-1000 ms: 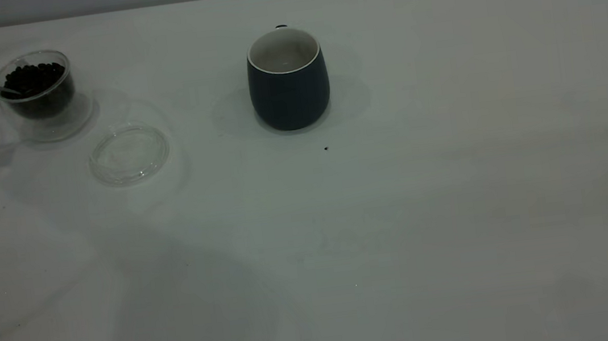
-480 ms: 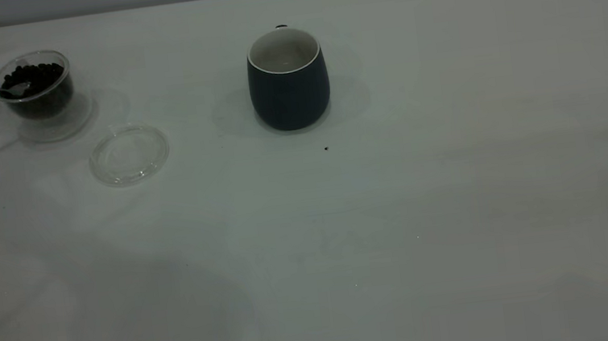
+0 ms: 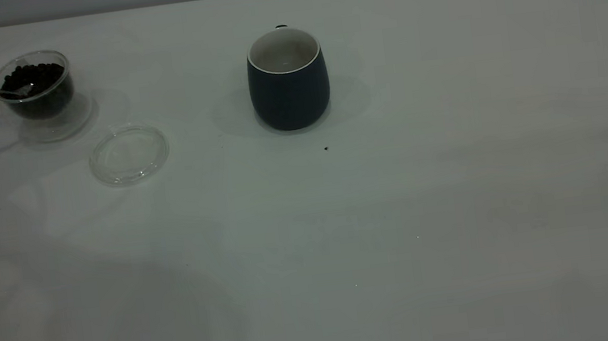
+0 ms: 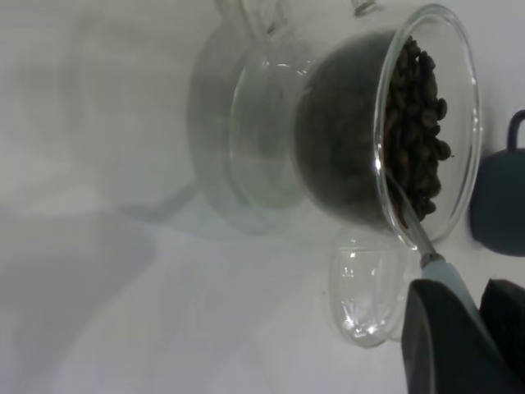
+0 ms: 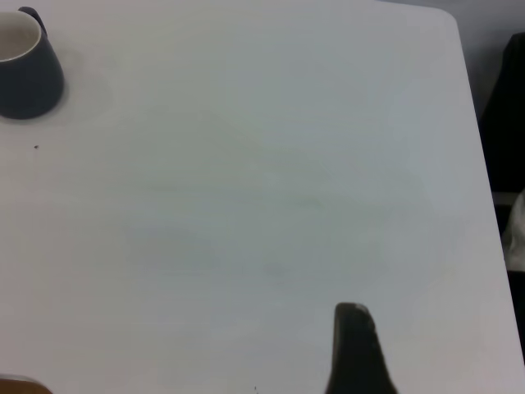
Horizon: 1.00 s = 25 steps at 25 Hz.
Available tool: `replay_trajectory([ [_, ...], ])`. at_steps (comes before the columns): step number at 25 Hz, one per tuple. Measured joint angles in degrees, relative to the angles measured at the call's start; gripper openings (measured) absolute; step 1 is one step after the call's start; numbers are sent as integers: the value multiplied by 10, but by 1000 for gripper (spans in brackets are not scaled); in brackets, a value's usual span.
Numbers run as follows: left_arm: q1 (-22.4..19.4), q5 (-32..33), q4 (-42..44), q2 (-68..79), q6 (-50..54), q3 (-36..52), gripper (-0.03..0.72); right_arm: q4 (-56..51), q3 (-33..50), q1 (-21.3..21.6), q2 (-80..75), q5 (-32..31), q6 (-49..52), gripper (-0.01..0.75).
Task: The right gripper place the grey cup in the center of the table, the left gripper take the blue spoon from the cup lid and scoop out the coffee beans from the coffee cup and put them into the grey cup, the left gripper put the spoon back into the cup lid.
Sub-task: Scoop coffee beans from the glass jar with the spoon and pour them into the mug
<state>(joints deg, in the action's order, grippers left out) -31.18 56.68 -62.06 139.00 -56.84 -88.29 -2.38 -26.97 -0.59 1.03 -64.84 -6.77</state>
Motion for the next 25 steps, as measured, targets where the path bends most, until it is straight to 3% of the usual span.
replay_trajectory([
  [8, -33, 42, -33, 6, 0, -1, 123, 0, 0, 0, 0, 0, 0, 462],
  [25, -34, 58, -115, 74, -22, -2, 123, 0, 0, 0, 0, 0, 0, 462],
])
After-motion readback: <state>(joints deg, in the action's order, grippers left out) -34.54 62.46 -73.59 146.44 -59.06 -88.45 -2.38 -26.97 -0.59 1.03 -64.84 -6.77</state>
